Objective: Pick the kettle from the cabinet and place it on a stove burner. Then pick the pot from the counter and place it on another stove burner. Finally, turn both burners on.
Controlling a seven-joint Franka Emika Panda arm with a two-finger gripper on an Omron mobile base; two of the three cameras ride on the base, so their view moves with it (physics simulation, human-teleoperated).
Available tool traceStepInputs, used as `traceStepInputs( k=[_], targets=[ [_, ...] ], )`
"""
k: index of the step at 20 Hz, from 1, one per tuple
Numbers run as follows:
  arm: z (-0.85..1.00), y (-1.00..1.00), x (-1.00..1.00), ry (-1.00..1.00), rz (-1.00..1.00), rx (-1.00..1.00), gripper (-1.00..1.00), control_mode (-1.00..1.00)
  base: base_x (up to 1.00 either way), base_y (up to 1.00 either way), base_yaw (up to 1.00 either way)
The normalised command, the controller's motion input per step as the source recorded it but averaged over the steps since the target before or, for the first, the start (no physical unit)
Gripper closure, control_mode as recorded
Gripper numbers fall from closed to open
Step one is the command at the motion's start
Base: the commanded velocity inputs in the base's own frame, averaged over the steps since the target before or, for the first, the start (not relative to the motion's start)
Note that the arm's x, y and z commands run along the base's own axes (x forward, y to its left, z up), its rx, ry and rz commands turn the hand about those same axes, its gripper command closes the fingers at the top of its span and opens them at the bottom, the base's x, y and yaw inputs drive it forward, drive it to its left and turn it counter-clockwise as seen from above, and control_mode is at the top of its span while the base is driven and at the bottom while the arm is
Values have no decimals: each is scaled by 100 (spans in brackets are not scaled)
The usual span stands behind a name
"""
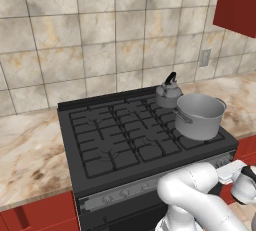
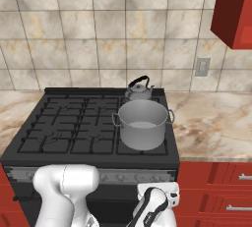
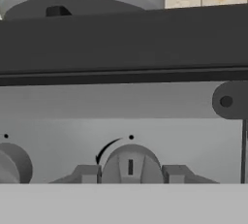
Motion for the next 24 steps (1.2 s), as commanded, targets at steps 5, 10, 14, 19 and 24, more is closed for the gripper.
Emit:
traceStepInputs(
  k=[5, 10, 14, 19, 24],
  targets=[
    [0, 16, 0, 0, 0, 0, 100, -100, 0, 0, 0],
    [0, 0, 0, 0, 1, -16, 100, -100, 0, 0, 0],
    [0, 0, -4, 0, 0, -40, 100, -100, 0, 0, 0],
    [0, 0, -6, 0, 0, -44, 100, -100, 0, 0, 0],
    [0, 1, -7, 0, 0, -44, 100, -100, 0, 0, 0]
  ],
)
